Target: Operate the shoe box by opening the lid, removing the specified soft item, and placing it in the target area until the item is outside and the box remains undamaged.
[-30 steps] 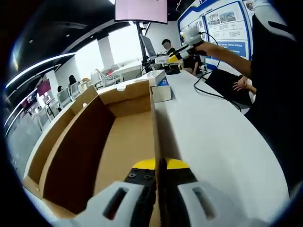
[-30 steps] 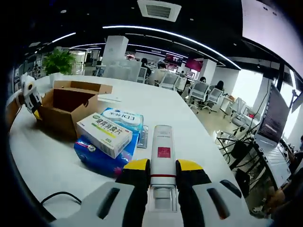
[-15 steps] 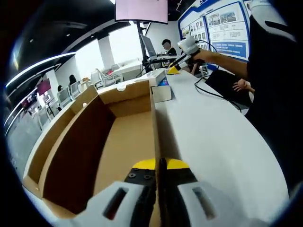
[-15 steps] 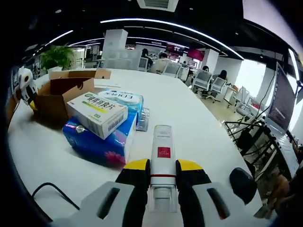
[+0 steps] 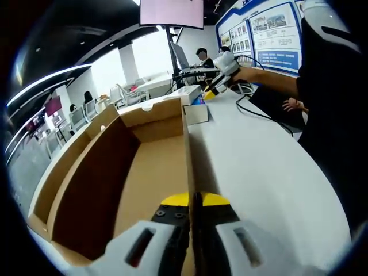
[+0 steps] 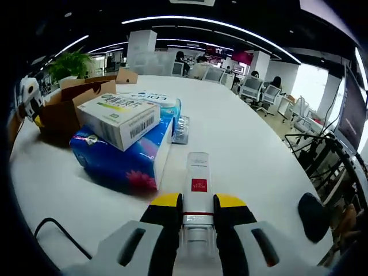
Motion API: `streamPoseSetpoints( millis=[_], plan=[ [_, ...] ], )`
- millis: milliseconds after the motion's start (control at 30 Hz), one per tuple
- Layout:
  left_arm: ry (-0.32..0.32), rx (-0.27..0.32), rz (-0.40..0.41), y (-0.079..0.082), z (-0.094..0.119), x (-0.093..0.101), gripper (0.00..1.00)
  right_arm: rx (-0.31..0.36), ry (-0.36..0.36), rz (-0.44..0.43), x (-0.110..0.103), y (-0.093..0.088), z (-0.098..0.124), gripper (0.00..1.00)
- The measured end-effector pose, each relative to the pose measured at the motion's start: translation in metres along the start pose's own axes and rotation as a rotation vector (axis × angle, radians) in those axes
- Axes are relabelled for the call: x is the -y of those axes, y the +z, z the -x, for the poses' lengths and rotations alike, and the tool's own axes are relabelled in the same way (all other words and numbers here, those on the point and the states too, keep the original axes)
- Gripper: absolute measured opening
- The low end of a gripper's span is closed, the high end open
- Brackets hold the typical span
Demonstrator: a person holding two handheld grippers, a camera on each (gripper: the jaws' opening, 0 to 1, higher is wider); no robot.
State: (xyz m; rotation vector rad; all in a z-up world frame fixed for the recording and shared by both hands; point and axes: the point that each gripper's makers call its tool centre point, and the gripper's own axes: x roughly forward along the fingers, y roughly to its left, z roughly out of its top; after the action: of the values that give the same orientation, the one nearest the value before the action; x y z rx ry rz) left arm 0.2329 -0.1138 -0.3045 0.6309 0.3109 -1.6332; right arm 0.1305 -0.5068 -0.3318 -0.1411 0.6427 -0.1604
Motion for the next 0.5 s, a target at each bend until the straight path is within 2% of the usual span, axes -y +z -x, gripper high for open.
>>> streamPoseSetpoints(
  millis=[500],
  plan=[
    [0.001,0.0,-0.001,0.0007,-0.0002,0.0011,0.03,-0.001,0.01,0.014,-0.0031,-0.0037,-0.003,0.22]
  ],
)
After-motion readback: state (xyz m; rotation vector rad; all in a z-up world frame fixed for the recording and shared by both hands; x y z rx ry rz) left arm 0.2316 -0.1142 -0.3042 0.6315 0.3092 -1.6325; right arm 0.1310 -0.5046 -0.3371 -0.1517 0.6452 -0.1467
